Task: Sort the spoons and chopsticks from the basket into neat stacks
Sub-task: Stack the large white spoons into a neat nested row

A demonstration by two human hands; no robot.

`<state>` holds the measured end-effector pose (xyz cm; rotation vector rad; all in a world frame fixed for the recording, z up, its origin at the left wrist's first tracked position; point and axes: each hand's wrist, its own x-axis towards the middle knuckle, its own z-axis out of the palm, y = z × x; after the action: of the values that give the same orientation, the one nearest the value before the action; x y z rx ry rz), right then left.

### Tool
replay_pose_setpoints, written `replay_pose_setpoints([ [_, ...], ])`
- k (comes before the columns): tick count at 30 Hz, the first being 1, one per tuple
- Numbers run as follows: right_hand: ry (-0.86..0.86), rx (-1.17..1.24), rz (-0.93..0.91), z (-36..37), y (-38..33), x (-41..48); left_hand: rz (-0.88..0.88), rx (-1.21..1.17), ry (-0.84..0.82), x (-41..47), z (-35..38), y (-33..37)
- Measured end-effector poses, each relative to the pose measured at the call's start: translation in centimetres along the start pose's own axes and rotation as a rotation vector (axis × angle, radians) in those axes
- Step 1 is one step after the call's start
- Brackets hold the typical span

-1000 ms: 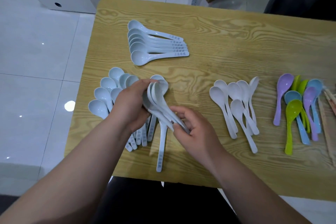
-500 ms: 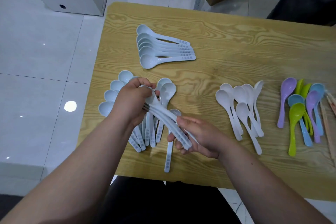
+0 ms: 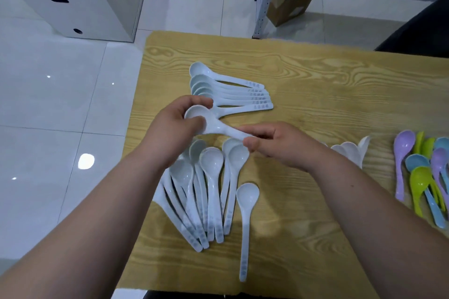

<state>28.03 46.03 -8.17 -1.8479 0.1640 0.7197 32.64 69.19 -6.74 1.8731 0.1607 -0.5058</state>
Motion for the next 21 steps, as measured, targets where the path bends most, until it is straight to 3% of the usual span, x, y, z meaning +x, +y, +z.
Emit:
replay_pose_setpoints([
  [5, 0.259, -0.178, -0.147, -2.5, -1.0, 4.4, 0.262, 0.143, 0.290, 5.4, -0.5, -0.8],
  [9, 0.484, -0.286, -0.185, -4.6, -1.5, 9.3, 0.732, 0.725, 0.128, 9.2, -0.5, -3.1],
  [12, 0.543, -0.490, -0.209, -5.6, -1.5, 12.9, 0.989, 0.946, 0.035, 10.9, 1.2, -4.2],
  [16, 0.509, -0.613, -0.238, -6.0, -1.3, 16.3, 1.025, 1.100, -0.017, 11.9, 2.3, -5.2],
  [21, 0.359, -0.681, -0.276, -6.5, -0.6, 18.3, 1.039, 1.067, -0.027, 12.4, 2.1, -5.7],
])
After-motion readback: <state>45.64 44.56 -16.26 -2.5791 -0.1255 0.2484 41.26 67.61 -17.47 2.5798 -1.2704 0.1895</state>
